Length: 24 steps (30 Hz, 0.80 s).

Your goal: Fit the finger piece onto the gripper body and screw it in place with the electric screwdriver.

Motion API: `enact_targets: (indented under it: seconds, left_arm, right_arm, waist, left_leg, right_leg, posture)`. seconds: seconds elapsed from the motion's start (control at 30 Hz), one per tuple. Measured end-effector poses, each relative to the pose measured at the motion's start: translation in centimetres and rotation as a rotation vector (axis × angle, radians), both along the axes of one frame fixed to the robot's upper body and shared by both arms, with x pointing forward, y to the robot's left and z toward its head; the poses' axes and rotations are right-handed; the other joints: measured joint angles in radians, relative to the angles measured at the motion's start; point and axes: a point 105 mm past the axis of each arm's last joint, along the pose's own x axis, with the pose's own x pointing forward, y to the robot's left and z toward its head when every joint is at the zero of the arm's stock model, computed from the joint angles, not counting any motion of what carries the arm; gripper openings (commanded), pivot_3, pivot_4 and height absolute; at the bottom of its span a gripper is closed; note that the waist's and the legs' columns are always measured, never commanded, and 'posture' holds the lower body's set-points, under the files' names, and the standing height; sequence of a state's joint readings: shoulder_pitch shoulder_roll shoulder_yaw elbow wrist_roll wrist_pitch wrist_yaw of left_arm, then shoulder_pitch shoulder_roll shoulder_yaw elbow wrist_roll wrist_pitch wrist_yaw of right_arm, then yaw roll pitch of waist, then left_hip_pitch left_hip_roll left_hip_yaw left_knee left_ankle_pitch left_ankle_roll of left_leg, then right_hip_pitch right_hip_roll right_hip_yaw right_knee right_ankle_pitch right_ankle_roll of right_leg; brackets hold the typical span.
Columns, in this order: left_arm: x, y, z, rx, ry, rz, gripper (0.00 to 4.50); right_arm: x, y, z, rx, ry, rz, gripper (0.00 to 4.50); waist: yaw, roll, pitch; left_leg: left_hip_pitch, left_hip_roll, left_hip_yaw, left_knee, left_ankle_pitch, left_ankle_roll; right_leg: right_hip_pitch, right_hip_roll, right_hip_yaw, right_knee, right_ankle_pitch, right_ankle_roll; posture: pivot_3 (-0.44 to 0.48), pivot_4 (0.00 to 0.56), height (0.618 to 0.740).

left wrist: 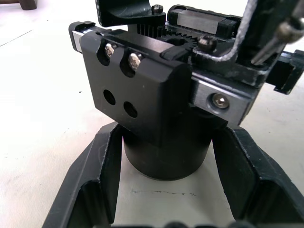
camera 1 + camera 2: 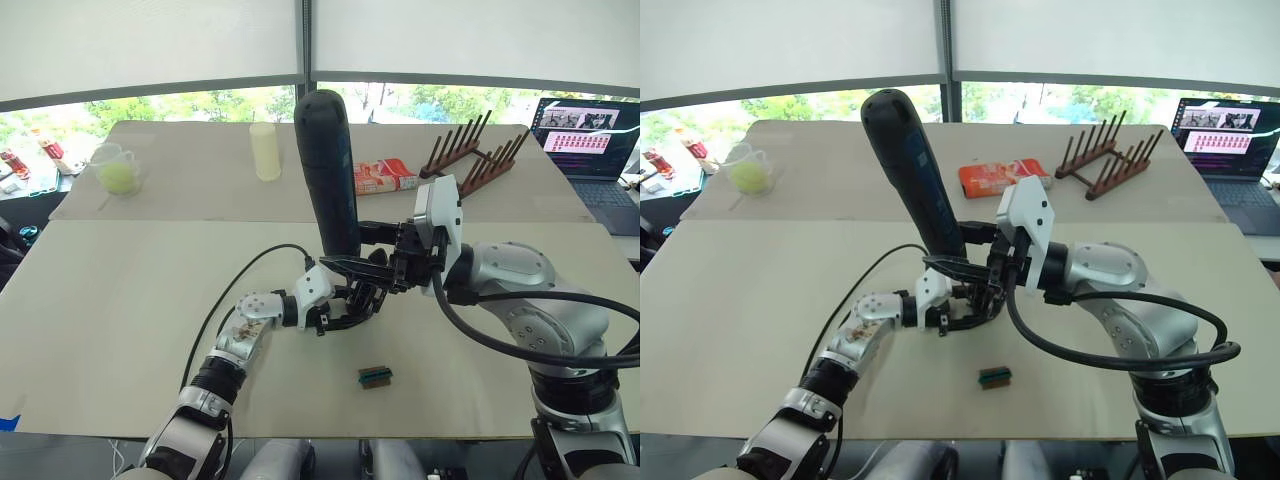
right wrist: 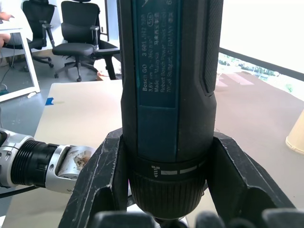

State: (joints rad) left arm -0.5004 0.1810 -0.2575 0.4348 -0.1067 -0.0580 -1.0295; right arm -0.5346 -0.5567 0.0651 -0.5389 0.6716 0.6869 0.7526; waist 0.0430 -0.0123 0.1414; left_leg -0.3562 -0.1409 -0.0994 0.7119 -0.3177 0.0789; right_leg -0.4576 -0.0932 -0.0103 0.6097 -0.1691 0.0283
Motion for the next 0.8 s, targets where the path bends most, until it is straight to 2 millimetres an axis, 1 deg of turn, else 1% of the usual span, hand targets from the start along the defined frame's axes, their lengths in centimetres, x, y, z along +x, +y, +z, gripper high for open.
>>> enact_targets:
  seconds: [0.27, 0.63, 0.8]
  left_arm:
    - [0.0, 0.0, 0.01, 0.0, 0.001, 0.001, 2.29]
    - [0.01, 0.0, 0.03, 0.002, 0.004, 0.002, 2.29]
    - [0.02, 0.02, 0.02, 0.003, 0.004, 0.002, 2.29]
  right_arm:
    - [0.29, -0.17, -0.42, -0.004, 0.01, -0.014, 1.9]
    - [0.3, -0.17, -0.47, -0.006, 0.01, -0.013, 1.9]
    - [0.23, -0.19, -0.77, 0.027, 0.016, -0.014, 1.9]
  waist:
    - [0.0, 0.0, 0.0]
    - [0.0, 0.0, 0.0]
    - [-0.001, 0.0, 0.0]
  left_leg:
    - [0.0, 0.0, 0.0, 0.0, 0.0, 0.0]
    - [0.0, 0.0, 0.0, 0.0, 0.0, 0.0]
    - [0.0, 0.0, 0.0, 0.0, 0.0, 0.0]
  right_leg:
    - [0.0, 0.0, 0.0, 0.0, 0.0, 0.0]
    - [0.0, 0.0, 0.0, 0.0, 0.0, 0.0]
    - [0.0, 0.0, 0.0, 0.0, 0.0, 0.0]
  posture:
    - [0.0, 0.15, 0.74]
    - [0.0, 0.15, 0.74]
    - [0.0, 0.15, 0.74]
